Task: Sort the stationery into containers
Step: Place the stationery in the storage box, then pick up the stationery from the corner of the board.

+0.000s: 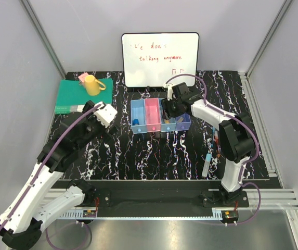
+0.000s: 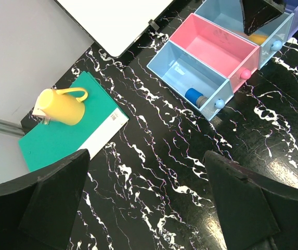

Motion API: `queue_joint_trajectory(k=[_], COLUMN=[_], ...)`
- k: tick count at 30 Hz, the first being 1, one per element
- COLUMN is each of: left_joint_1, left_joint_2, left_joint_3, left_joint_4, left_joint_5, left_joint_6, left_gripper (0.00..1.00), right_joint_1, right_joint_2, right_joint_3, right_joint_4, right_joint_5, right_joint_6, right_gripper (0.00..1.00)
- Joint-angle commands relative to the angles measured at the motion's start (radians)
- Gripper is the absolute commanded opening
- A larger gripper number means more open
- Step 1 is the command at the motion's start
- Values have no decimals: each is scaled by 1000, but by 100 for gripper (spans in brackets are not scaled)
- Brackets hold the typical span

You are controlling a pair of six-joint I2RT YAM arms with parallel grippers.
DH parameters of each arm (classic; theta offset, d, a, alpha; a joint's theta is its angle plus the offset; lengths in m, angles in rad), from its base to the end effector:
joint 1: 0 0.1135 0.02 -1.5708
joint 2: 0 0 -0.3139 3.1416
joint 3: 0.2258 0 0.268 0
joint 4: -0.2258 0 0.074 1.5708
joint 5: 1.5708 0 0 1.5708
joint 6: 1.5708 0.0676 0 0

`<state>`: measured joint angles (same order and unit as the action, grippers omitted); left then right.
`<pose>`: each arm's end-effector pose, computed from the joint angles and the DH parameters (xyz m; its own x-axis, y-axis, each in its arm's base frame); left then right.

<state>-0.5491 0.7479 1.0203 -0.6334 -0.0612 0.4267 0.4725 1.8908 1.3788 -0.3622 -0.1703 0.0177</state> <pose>0.1366 -0.0788 0.4051 -0.0789 0.5325 -0.8427 0.5545 0.7259 0.4069 0.4098 0.2223 0.2279 -0.6925 -0.3344 -0.6392 -0.5332 0.8341 0.1413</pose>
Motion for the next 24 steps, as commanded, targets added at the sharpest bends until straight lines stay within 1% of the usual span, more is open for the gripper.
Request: queue_joint_trajectory(k=[1,6,10,12,13,14,16,17,18,19,20,21,22,23,24], left_joint_1=[-5,-5,-5,-5,-5,-5,-5,-5,-5,-5,-5,-5,-5,-5,-3], left_joint_2=[-5,-4,-8,-10,-10,-13,-18,-24,-27,-30,-38,-41,-44,-51,-54], left_joint_3=[1,26,46,58,61,63,60,57,51,47,44,40,37,35,31], left_joint_4=[58,58,54,48,47,43,38,37,32,28,24,15,11,6,0], left_joint_5=[24,29,29,29,29,29,31,31,29,27,26,21,18,15,8], left_joint_6=[-3,-3,3,12,15,23,37,43,46,50,53,56,61,69,72], left_gripper=[99,99,99,99,99,99,99,99,99,99,99,99,99,99,99], right_joint_1=[-5,-5,-5,-5,-5,-5,-3,-3,-3,-3,-3,-3,-3,-3,-5], right_joint_2=[-65,-146,-263,-352,-411,-438,-513,-541,-567,-619,-645,-674,-737,-772,-803], right_joint_3=[0,-15,-52,-82,-127,-151,-242,-282,-322,-395,-426,-455,-505,-527,-559], right_joint_4=[26,8,-49,-95,-113,-136,-223,-244,-280,-300,-320,-369,-394,-414,-449], right_joint_5=[-5,6,5,8,0,-8,-50,-46,-41,-17,-5,12,29,37,44], right_joint_6=[-15,-93,-148,-177,-189,-208,-336,-455,-538,-624,-789,-877,-966,-1108,-1172], right_gripper=[59,59,57,56,56,56,56,56,58,64,67,71,74,77,79])
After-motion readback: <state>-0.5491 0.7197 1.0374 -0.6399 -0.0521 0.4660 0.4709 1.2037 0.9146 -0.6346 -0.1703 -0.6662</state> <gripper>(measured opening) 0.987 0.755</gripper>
